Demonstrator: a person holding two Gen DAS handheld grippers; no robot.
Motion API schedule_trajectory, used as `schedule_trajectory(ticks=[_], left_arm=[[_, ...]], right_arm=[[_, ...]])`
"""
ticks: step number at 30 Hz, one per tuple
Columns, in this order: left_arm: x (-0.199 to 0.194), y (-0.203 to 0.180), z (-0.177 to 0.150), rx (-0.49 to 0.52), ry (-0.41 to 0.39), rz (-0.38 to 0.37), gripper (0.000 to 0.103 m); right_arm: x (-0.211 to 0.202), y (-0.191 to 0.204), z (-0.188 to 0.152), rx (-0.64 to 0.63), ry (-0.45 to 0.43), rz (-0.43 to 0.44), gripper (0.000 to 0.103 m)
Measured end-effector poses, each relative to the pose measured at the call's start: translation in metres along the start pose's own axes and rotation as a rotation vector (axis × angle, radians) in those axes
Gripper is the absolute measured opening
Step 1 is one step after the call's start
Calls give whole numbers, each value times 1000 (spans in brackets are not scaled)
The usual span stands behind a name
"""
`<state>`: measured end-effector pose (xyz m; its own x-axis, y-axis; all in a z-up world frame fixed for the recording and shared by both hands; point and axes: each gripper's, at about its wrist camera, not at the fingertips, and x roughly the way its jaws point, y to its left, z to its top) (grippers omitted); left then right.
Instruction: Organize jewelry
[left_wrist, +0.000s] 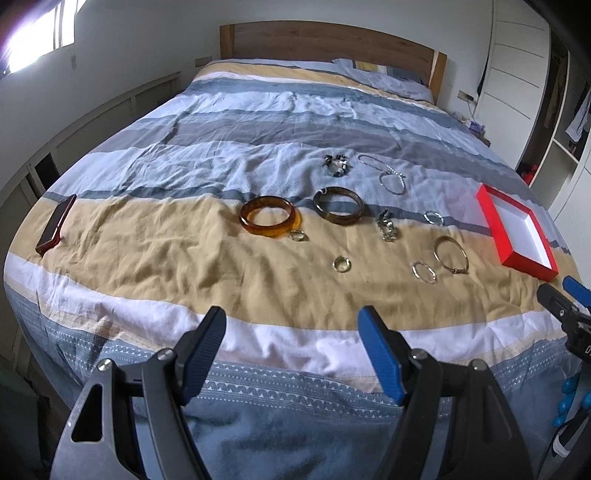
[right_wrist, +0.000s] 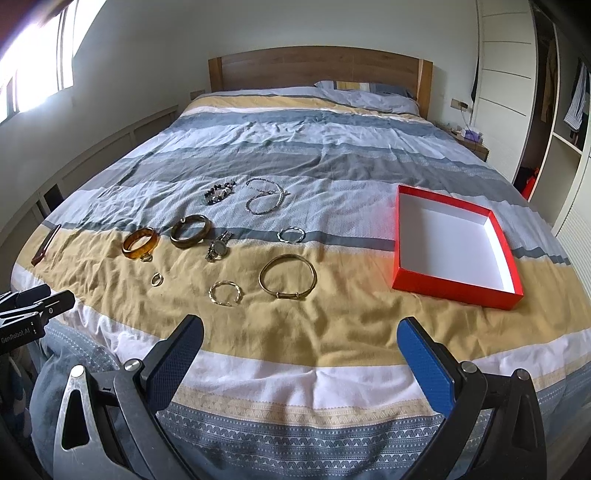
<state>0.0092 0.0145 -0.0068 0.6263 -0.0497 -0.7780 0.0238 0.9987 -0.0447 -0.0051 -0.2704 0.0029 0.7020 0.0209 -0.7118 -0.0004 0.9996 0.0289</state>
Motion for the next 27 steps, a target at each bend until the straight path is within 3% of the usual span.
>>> schedule_trajectory(ticks=[10, 16, 27], left_arm=[[12, 10, 1, -12, 23, 10, 72], [26, 2, 7, 31, 36, -4, 72], [71, -15, 25, 95, 61, -81, 72]], right_arm=[[10, 2, 0, 0, 27, 35, 102], [30, 7, 1, -6, 92, 118, 88], [93, 42, 5, -100, 201, 275, 73]])
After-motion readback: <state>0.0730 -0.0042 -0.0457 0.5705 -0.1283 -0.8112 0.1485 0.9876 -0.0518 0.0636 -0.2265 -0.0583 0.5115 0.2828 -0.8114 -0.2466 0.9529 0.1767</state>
